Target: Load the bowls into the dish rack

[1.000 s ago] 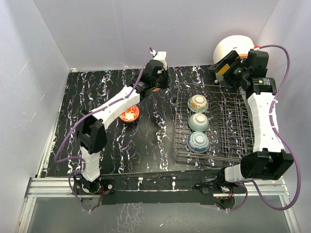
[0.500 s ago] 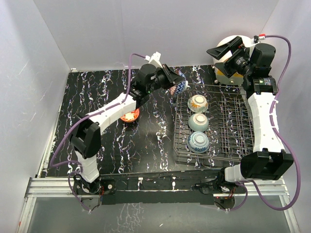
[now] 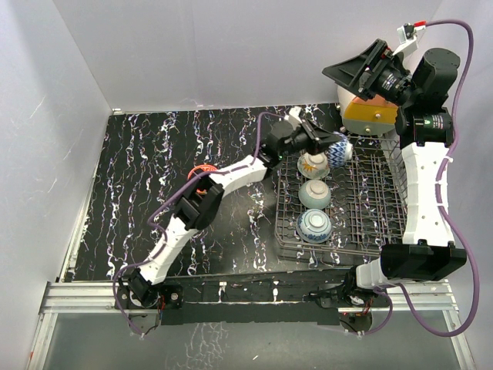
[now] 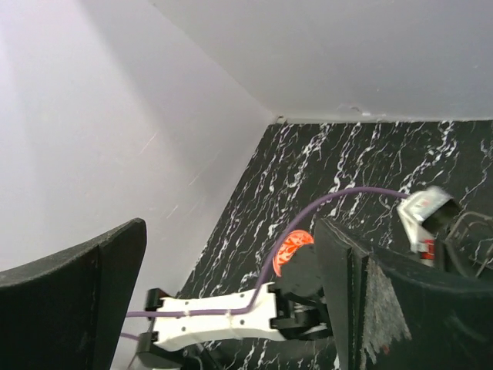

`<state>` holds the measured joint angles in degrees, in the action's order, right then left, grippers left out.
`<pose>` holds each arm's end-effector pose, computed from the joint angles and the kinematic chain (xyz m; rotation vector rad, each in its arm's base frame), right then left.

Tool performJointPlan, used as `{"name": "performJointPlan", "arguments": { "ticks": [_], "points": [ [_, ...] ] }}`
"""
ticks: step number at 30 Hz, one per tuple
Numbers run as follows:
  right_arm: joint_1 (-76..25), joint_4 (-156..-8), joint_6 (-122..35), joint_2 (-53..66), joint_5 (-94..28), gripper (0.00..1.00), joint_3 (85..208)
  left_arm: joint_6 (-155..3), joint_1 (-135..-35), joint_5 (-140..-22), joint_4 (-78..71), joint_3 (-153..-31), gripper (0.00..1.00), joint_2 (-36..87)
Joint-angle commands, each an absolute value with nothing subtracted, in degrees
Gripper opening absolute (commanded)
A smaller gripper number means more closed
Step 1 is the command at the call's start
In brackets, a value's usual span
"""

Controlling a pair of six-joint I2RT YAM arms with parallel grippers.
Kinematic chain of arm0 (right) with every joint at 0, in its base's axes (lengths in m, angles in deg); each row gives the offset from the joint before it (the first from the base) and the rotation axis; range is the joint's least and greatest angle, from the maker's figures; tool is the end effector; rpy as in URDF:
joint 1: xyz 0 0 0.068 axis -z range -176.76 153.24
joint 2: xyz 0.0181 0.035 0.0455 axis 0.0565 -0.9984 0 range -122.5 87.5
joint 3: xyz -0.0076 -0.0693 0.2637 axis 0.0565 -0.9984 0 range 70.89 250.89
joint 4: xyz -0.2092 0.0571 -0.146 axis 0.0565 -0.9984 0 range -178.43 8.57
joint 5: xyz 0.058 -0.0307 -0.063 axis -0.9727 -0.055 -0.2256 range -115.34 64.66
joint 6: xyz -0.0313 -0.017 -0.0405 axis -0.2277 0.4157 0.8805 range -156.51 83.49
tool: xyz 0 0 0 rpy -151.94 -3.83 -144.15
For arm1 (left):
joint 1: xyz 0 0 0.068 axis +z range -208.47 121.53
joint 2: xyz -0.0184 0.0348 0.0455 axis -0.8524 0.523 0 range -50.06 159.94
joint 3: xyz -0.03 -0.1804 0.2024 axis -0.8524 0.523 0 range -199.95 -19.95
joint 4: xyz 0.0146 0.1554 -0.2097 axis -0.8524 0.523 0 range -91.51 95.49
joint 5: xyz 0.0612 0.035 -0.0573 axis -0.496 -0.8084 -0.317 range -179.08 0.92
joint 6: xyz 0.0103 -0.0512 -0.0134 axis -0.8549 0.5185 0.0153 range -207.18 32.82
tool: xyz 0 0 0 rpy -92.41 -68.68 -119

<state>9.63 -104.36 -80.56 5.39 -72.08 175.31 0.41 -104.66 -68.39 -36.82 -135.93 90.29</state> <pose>0.2872 -0.0060 0.5224 0.0616 1.7006 1.1394 0.3900 -0.4246 0.2558 -0.2575 1.7812 -2.0843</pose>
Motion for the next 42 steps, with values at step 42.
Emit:
{"name": "performJointPlan", "arguments": {
  "ticks": [42],
  "points": [
    [15.3, -132.3, -63.3, 11.1, -60.0, 0.98, 177.3, 24.8, -111.4, -54.6, -39.0, -153.8, 0.0, 111.2]
  ]
}}
